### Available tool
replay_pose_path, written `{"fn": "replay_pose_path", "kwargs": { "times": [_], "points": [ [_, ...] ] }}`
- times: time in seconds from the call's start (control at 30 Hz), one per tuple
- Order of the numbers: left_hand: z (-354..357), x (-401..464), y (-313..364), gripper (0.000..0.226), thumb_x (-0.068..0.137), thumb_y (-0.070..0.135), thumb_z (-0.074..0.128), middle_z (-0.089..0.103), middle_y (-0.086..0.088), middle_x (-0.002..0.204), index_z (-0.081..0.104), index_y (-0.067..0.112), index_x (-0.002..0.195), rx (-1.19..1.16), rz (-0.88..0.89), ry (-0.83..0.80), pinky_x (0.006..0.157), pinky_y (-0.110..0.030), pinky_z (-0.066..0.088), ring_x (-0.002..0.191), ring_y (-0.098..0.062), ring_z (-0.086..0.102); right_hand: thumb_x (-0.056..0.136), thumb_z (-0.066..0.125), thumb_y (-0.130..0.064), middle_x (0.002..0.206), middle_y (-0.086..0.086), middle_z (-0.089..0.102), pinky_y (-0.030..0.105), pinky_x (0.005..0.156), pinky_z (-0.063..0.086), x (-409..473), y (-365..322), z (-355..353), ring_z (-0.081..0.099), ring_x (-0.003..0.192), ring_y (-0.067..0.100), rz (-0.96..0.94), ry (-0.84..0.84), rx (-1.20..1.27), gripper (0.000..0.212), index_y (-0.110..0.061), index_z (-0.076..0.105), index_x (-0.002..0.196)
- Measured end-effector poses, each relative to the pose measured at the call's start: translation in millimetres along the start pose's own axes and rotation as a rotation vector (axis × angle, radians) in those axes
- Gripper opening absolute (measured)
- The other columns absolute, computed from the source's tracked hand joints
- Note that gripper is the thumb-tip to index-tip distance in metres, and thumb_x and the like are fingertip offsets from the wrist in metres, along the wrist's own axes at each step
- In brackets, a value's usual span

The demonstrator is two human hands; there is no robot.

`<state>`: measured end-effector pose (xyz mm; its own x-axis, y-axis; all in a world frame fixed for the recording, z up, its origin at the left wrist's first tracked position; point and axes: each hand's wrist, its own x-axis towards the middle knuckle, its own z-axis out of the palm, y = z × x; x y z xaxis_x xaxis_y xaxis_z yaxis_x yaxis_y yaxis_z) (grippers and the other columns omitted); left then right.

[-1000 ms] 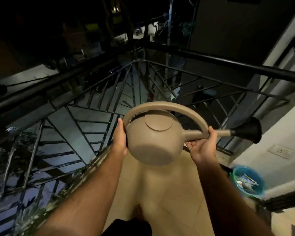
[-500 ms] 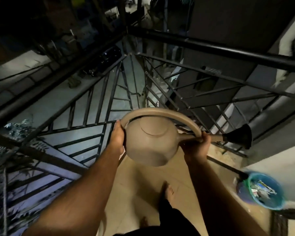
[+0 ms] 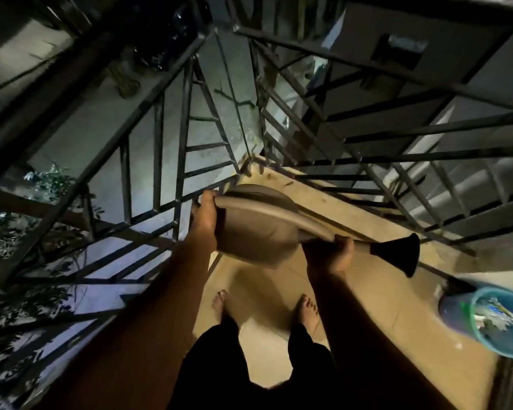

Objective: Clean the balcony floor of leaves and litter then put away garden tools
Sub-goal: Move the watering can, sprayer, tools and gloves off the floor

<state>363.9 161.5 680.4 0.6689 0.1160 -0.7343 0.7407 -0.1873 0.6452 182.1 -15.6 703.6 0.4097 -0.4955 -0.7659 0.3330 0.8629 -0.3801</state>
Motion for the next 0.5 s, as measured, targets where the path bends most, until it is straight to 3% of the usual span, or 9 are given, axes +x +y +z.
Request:
{"fn": "replay_pose_path", "kwargs": {
  "times": [0.07, 0.13, 0.2, 0.3, 0.37, 0.43, 0.5],
  "points": [
    [-3, 73, -27, 0.092, 0.057, 0.094, 0.055, 0.067, -0.005, 0.126, 0.064, 0.035, 0.127, 0.037, 0.080, -0.007, 0.096, -0.049, 0.050, 0.111, -0.027, 0.065, 0.062, 0.069, -0.048, 0.091, 0.012, 0.055, 0.037, 0.087, 0.043, 23, 22, -6, 0.054, 0.091, 0.029, 0.006, 0.063, -0.029, 0.050, -0.013, 0.055, 0.095],
    [2, 70, -24, 0.084, 0.073, 0.086, 0.047, 0.062, -0.008, 0.133, 0.060, 0.030, 0.133, 0.053, 0.058, -0.042, 0.103, -0.051, 0.046, 0.120, -0.028, 0.059, 0.084, 0.049, -0.040, 0.088, 0.013, 0.051, 0.033, 0.080, 0.045, 44, 42, -16, 0.054, 0.089, 0.028, 0.001, 0.070, -0.007, 0.029, -0.012, 0.052, 0.089],
    [6, 42, -10, 0.066, 0.092, 0.066, 0.041, 0.058, -0.012, 0.138, 0.054, 0.022, 0.139, 0.048, 0.047, -0.026, 0.109, -0.053, 0.041, 0.127, -0.033, 0.053, 0.097, 0.032, -0.032, 0.086, 0.013, 0.053, 0.034, 0.079, 0.047, 65, 65, -30, 0.056, 0.087, 0.028, 0.008, 0.081, 0.060, 0.031, -0.010, 0.051, 0.085],
    [-4, 71, -33, 0.058, 0.101, 0.059, 0.032, 0.054, -0.009, 0.141, 0.050, 0.022, 0.142, 0.083, 0.006, -0.037, 0.109, -0.049, 0.039, 0.130, -0.031, 0.049, 0.096, 0.036, -0.032, 0.084, 0.014, 0.062, 0.038, 0.084, 0.049, 81, 95, -41, 0.060, 0.090, 0.030, 0.003, 0.090, 0.081, 0.032, -0.007, 0.055, 0.087],
    [-11, 92, -49, 0.059, 0.100, 0.059, 0.029, 0.053, -0.008, 0.141, 0.049, 0.023, 0.142, 0.093, 0.011, -0.051, 0.108, -0.048, 0.038, 0.131, -0.028, 0.047, 0.078, 0.057, -0.036, 0.084, 0.013, 0.066, 0.041, 0.087, 0.050, 98, 119, -53, 0.063, 0.095, 0.031, -0.003, 0.067, 0.085, 0.030, -0.007, 0.055, 0.087],
    [-14, 107, -63, 0.047, 0.107, 0.042, 0.030, 0.052, -0.008, 0.133, 0.047, 0.017, 0.143, 0.066, -0.010, -0.054, 0.105, -0.043, 0.038, 0.126, -0.026, 0.048, 0.042, 0.082, -0.041, 0.085, 0.013, 0.067, 0.044, 0.093, 0.049, 117, 144, -74, 0.064, 0.101, 0.034, -0.016, 0.048, 0.073, 0.061, -0.007, 0.055, 0.085],
    [-12, 128, -80, 0.043, 0.108, 0.031, 0.031, 0.050, -0.011, 0.132, 0.044, 0.013, 0.145, 0.059, -0.017, -0.041, 0.102, -0.040, 0.038, 0.129, -0.030, 0.046, 0.016, 0.089, -0.037, 0.090, 0.015, 0.066, 0.047, 0.097, 0.047, 140, 167, -92, 0.064, 0.104, 0.036, -0.021, 0.053, 0.087, 0.083, -0.007, 0.055, 0.085]
  ]
}}
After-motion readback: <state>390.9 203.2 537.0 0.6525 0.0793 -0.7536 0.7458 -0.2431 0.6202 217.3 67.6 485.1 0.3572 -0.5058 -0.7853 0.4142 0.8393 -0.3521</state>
